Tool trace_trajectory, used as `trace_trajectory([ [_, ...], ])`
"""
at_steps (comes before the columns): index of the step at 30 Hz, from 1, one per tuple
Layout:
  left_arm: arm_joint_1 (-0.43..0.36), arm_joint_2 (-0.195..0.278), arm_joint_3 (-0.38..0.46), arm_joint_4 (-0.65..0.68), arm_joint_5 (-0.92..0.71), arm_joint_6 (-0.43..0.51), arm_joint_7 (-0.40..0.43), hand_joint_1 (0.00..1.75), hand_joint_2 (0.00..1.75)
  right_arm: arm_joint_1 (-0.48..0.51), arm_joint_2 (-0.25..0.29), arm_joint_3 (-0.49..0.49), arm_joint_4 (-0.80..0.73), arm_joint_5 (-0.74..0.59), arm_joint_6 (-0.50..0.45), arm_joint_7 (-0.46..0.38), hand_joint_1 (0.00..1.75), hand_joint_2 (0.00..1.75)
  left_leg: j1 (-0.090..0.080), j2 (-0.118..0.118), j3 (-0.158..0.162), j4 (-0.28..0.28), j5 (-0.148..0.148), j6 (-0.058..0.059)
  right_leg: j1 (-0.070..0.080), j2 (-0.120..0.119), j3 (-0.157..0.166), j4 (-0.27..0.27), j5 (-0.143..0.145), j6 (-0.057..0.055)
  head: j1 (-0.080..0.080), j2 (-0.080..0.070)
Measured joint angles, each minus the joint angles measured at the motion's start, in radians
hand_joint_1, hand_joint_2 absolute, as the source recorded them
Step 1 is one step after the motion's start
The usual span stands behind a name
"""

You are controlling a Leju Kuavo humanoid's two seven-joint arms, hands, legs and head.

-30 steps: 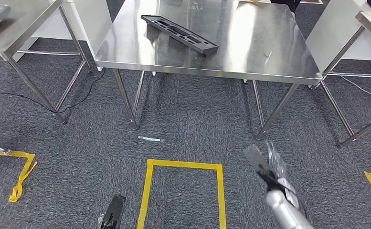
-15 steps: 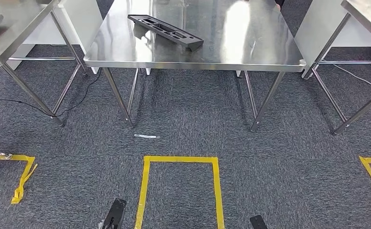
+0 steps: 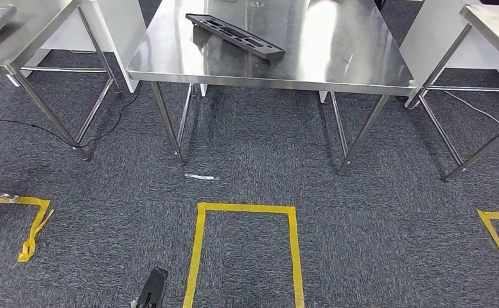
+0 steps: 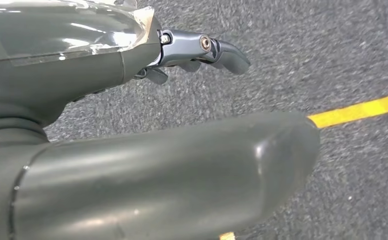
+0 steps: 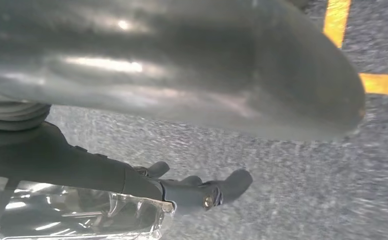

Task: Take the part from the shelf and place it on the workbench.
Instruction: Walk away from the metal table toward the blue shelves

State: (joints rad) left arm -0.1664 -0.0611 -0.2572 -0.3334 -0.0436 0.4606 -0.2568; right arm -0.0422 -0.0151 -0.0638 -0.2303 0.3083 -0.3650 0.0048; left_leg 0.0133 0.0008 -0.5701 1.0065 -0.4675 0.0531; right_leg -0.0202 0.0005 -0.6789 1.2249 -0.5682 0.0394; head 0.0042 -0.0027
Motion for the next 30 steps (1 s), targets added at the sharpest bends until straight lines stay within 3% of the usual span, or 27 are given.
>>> trace_trajectory([
  [1,0.001,0.000,0.000,0.000,0.000,0.000,0.000,0.00,0.00,0.002,0.000,-0.003,0.003,-0.002,-0.001,-0.002,0.00,0.00,-0.001,0.001,-0.010,0.000,0.007,0.000,0.000,0.000,-0.012,0.047,-0.022,0.001,0.000,0.000],
  [2,0.002,0.000,0.000,0.000,0.000,0.000,0.001,0.00,0.00,0.004,0.001,-0.006,0.005,-0.002,-0.001,-0.004,0.00,0.00,-0.002,0.002,-0.019,0.001,0.014,-0.002,0.000,0.000,-0.005,0.058,-0.028,0.005,0.000,0.000],
  [3,0.002,0.000,0.000,0.000,0.000,0.000,0.002,0.00,0.00,0.005,0.002,-0.009,0.007,-0.002,-0.001,-0.005,0.00,0.00,-0.002,0.003,-0.027,0.001,0.021,-0.004,-0.001,0.000,0.025,0.026,-0.020,0.012,0.000,0.000],
  [5,0.003,0.000,0.001,0.000,0.001,0.000,0.003,0.00,0.00,0.004,0.002,-0.013,0.009,-0.001,-0.003,-0.005,0.00,0.00,-0.002,0.003,-0.039,0.002,0.034,-0.012,-0.003,-0.001,0.124,-0.121,0.013,0.025,0.000,0.000],
  [6,0.002,0.000,0.001,0.000,0.001,0.000,0.004,0.00,0.00,0.002,0.002,-0.013,0.010,0.001,-0.004,-0.004,0.00,0.00,-0.003,0.004,-0.043,0.002,0.039,-0.017,-0.001,0.000,0.164,-0.187,0.027,0.026,0.000,0.000],
  [8,0.002,0.000,0.002,0.000,0.003,0.000,0.005,0.00,0.00,-0.001,0.004,-0.013,0.011,0.007,-0.009,0.001,0.00,0.00,-0.006,0.005,-0.046,0.002,0.051,-0.031,0.004,0.002,0.192,-0.241,0.038,0.016,-0.002,0.000],
  [11,0.002,0.001,0.002,0.000,0.010,0.000,0.006,0.00,0.00,-0.005,0.011,-0.013,0.013,0.019,-0.013,0.012,0.00,0.00,-0.001,0.004,-0.053,0.007,0.052,-0.050,0.004,0.002,0.182,-0.238,0.059,-0.008,-0.005,0.000],
  [12,0.003,0.001,0.002,0.000,0.011,0.000,0.006,0.00,0.00,-0.007,0.014,-0.013,0.014,0.023,-0.013,0.014,0.00,0.00,0.001,0.003,-0.064,0.029,0.028,-0.054,0.001,0.001,0.176,-0.239,0.068,-0.019,-0.006,0.000],
  [14,0.003,0.002,0.003,0.000,0.013,0.000,0.008,0.00,0.00,-0.014,0.019,-0.013,0.014,0.028,-0.013,0.018,0.00,0.00,0.003,0.000,-0.103,0.135,-0.059,-0.061,0.002,-0.001,0.161,-0.239,0.086,-0.034,-0.008,0.000],
  [16,0.004,0.002,0.004,0.000,0.015,0.000,0.008,0.00,0.00,-0.017,0.024,-0.013,0.014,0.033,-0.013,0.021,0.00,0.00,0.004,-0.001,-0.134,0.257,-0.131,-0.065,0.008,-0.002,0.140,-0.238,0.103,-0.039,-0.009,0.000],
  [17,0.005,0.002,0.004,0.000,0.017,0.000,0.008,0.00,0.00,-0.018,0.026,-0.013,0.014,0.037,-0.012,0.022,0.00,0.00,0.004,-0.002,-0.130,0.280,-0.141,-0.065,0.010,-0.003,0.130,-0.237,0.110,-0.039,-0.009,0.000],
  [18,0.006,0.002,0.005,0.000,0.020,0.001,0.008,0.00,0.00,-0.019,0.027,-0.012,0.014,0.040,-0.011,0.025,0.00,0.00,0.004,-0.001,-0.105,0.263,-0.134,-0.064,0.012,-0.003,0.121,-0.236,0.117,-0.038,-0.009,0.000],
  [21,0.004,0.003,0.008,0.000,0.025,0.003,0.005,0.00,0.00,-0.024,0.030,-0.011,0.014,0.048,-0.008,0.030,0.00,0.00,0.002,-0.003,0.042,0.063,-0.077,-0.051,0.017,-0.001,0.098,-0.229,0.136,-0.028,-0.009,0.000],
  [23,0.003,0.004,0.009,0.000,0.026,0.006,0.003,0.00,0.00,-0.028,0.031,-0.009,0.014,0.051,-0.008,0.031,0.00,0.00,-0.005,-0.005,0.085,-0.008,-0.061,-0.040,0.020,-0.002,0.090,-0.224,0.146,-0.015,-0.005,0.000],
  [25,0.005,0.004,0.009,0.000,0.027,0.008,0.002,0.00,0.00,-0.030,0.032,-0.008,0.014,0.052,-0.008,0.031,0.00,0.00,-0.012,-0.004,0.075,-0.013,-0.047,-0.026,0.018,-0.002,0.084,-0.226,0.159,0.000,-0.002,0.000],
  [27,0.005,0.005,0.010,0.000,0.028,0.010,0.001,0.00,0.00,-0.030,0.033,-0.006,0.015,0.052,-0.008,0.031,0.00,0.00,-0.012,0.000,0.060,-0.019,-0.025,-0.010,0.015,-0.001,0.067,-0.205,0.140,0.006,-0.001,0.000],
  [30,0.005,0.005,0.010,0.000,0.030,0.010,-0.001,0.00,0.00,-0.032,0.034,-0.005,0.015,0.052,-0.008,0.034,0.00,0.00,-0.009,0.004,0.022,-0.022,0.012,0.004,0.011,0.000,0.013,-0.052,0.018,-0.005,0.006,0.000],
])
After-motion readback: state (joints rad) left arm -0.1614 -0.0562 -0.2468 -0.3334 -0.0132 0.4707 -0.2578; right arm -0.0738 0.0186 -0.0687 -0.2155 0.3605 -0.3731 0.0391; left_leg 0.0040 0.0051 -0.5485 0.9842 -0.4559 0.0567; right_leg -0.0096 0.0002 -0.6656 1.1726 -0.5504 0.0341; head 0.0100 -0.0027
